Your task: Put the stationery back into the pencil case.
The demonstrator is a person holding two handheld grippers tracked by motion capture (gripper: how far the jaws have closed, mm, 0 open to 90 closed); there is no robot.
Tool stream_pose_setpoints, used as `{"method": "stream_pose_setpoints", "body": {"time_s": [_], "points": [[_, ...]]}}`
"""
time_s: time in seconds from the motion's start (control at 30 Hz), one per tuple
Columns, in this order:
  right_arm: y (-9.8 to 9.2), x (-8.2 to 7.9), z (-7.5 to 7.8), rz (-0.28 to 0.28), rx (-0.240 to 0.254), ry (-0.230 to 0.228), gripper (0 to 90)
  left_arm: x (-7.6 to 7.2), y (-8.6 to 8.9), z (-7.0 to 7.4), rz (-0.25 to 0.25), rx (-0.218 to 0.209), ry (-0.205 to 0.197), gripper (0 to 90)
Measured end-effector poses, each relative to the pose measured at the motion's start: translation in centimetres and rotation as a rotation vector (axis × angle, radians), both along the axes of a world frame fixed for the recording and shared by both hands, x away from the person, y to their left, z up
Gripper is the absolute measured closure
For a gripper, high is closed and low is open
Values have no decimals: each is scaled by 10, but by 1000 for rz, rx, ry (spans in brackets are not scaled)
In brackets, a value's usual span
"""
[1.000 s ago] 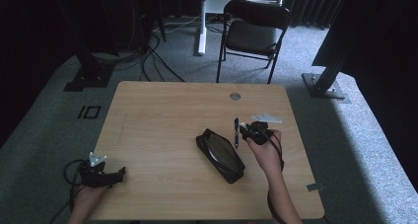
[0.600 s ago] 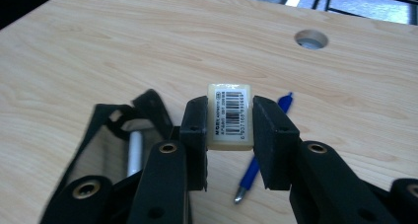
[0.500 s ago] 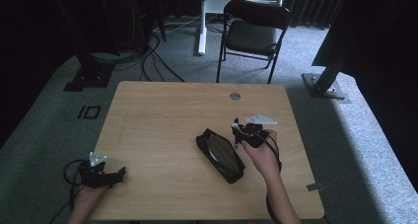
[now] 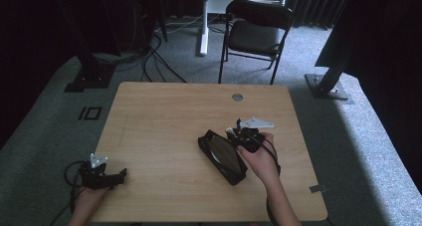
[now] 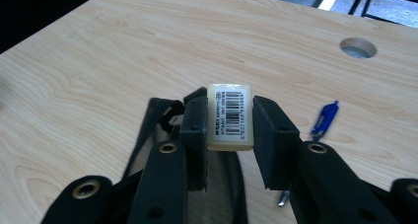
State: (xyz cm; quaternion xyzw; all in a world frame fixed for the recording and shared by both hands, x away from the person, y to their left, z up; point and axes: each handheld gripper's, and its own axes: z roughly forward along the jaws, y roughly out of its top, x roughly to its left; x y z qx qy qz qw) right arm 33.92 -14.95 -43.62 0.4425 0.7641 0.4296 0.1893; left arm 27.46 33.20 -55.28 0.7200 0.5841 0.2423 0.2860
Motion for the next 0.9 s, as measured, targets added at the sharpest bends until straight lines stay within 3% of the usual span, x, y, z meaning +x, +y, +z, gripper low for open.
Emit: {"method": "stream_pose_setpoints", "body": {"time_s": [0.4,0.9], "points": [[19,-3,-16,63,-41,57,685,0,0,0,0,0,0,4],[36,4,-39,88,-127,127,685,0,0,0,0,0,0,4]]}}
